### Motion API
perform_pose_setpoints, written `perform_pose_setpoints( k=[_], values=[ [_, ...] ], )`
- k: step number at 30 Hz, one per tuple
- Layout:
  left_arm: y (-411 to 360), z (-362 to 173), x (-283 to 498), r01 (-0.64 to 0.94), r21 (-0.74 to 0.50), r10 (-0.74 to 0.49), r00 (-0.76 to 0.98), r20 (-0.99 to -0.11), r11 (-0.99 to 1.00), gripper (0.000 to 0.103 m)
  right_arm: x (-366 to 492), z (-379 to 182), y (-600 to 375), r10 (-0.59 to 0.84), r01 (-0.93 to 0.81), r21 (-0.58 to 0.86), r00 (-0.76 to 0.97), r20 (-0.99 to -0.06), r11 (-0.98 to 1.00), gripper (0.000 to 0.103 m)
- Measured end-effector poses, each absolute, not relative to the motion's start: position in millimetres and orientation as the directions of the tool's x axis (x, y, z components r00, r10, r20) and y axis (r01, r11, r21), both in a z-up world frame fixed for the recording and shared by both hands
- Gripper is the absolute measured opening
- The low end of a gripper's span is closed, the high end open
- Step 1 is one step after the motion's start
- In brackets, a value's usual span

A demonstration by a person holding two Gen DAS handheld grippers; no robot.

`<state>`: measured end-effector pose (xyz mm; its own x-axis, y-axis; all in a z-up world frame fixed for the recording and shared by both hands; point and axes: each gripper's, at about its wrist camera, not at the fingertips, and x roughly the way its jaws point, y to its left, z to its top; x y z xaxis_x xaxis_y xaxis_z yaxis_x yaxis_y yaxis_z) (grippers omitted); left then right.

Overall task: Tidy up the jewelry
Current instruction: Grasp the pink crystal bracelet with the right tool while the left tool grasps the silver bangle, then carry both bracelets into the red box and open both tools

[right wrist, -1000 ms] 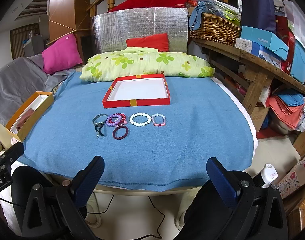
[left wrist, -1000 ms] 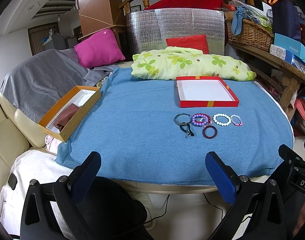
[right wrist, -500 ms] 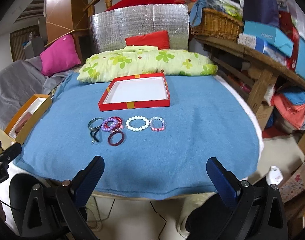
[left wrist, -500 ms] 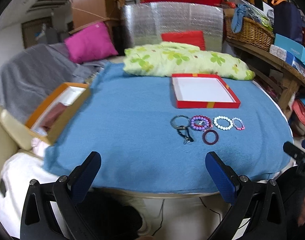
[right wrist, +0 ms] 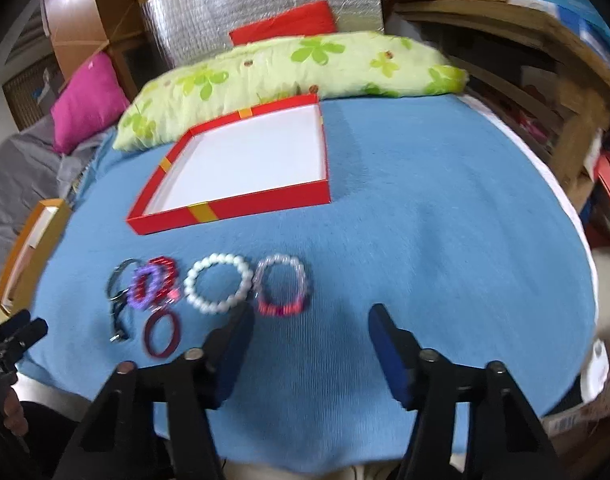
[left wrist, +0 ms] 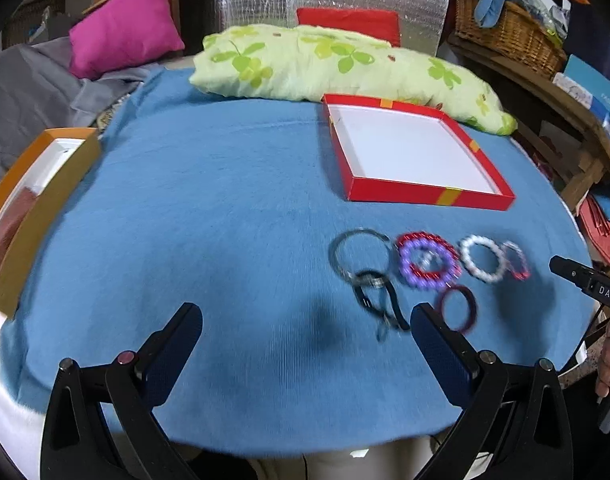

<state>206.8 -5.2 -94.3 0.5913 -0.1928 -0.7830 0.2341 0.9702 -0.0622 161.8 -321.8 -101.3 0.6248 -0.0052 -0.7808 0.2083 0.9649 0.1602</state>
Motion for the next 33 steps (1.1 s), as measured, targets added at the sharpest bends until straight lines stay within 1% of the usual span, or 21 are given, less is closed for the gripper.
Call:
perform_pose_setpoints(
  k=[2,3,5,6,9,10,11,13,14,15,16,17,18,19,20,22,23,29,31,33],
  values=[
    [-10.2,-102.3,226.0,0.24,-0.065,-0.195,0.573,-0.796,0.969,0.096,178.8,-109.9,-322.5,0.007,0.196,0.157,0.603,-0.798,0.968,0.05],
    [-14.6,-108.4,239.0,0.244,-0.07,-0.198,0.555,-0.808,0.967,0.094,185.5,-113.8,-323.6,0.009,0.193,0.154,0.595,-0.804,0.969,0.05],
    [-20.0,-117.2,255.9,0.245,-0.089,-0.209,0.523,-0.826,0.965,0.08,196.9,-120.0,-326.4,0.004,0.192,0.143,0.583,-0.812,0.971,0.05],
    [-22.9,-121.2,262.8,0.249,-0.102,-0.219,0.506,-0.834,0.963,0.078,202.6,-123.5,-328.0,0.007,0.19,0.142,0.575,-0.818,0.972,0.047],
    [-33.5,-132.2,276.5,0.272,-0.106,-0.228,0.472,-0.852,0.957,0.07,214.5,-131.9,-327.3,0.004,0.179,0.122,0.548,-0.837,0.976,0.045],
    [-36.5,-135.1,279.5,0.278,-0.107,-0.231,0.463,-0.856,0.955,0.063,217.2,-134.6,-327.6,0.008,0.176,0.121,0.537,-0.844,0.977,0.043],
    [-40.6,-139.3,282.8,0.289,-0.114,-0.239,0.444,-0.863,0.95,0.057,220.7,-137.7,-327.6,0.013,0.171,0.12,0.525,-0.851,0.978,0.038],
    [-46.0,-143.0,284.7,0.3,-0.095,-0.227,0.443,-0.867,0.949,0.056,226.4,-140.5,-326.0,-0.003,0.162,0.095,0.517,-0.856,0.982,0.037],
    [-49.2,-143.1,285.2,0.309,-0.078,-0.219,0.454,-0.863,0.948,0.053,227.9,-140.6,-325.0,-0.009,0.156,0.084,0.519,-0.855,0.984,0.036],
    [-51.7,-143.3,286.0,0.317,-0.071,-0.218,0.458,-0.862,0.946,0.051,229.9,-140.8,-324.3,-0.012,0.15,0.078,0.521,-0.853,0.986,0.032],
    [-53.9,-143.2,286.9,0.323,-0.07,-0.222,0.462,-0.858,0.944,0.046,231.6,-141.0,-323.7,-0.016,0.144,0.07,0.526,-0.851,0.987,0.027],
    [-55.4,-143.3,287.5,0.329,-0.071,-0.227,0.468,-0.854,0.942,0.035,232.6,-141.3,-323.0,-0.019,0.139,0.065,0.53,-0.848,0.988,0.017],
    [-55.9,-144.0,289.3,0.335,-0.073,-0.232,0.465,-0.854,0.939,0.029,233.7,-141.6,-322.1,-0.021,0.133,0.06,0.533,-0.846,0.989,0.013],
    [-56.4,-144.7,289.7,0.339,-0.076,-0.237,0.463,-0.854,0.938,0.018,234.2,-141.7,-321.1,-0.025,0.128,0.052,0.536,-0.844,0.99,0.012],
    [-56.5,-144.5,289.9,0.343,-0.079,-0.242,0.465,-0.852,0.936,0.015,234.6,-141.7,-319.8,-0.027,0.124,0.047,0.54,-0.841,0.991,0.009],
    [-57.3,-143.5,290.2,0.351,-0.065,-0.239,0.479,-0.845,0.934,0.009,234.2,-141.1,-318.9,-0.033,0.123,0.041,0.545,-0.838,0.992,0.009],
    [-58.2,-143.2,291.6,0.353,-0.063,-0.24,0.484,-0.842,0.934,0.008,233.7,-140.2,-319.7,-0.03,0.127,0.047,0.547,-0.836,0.991,0.009],
    [-50.9,-128.4,292.4,0.333,-0.099,-0.274,0.537,-0.798,0.938,0.005,227.6,-127.5,-333.1,0.035,0.157,0.159,0.595,-0.803,0.975,0.009],
    [-48.2,-120.0,292.0,0.331,-0.119,-0.296,0.558,-0.776,0.936,0.005,225.4,-118.2,-333.7,0.057,0.146,0.189,0.627,-0.777,0.971,0.009],
    [-49.0,-113.5,290.0,0.337,-0.108,-0.296,0.578,-0.76,0.935,0.005,222.5,-107.7,-334.0,0.088,0.126,0.227,0.663,-0.743,0.966,0.009]
  ],
)
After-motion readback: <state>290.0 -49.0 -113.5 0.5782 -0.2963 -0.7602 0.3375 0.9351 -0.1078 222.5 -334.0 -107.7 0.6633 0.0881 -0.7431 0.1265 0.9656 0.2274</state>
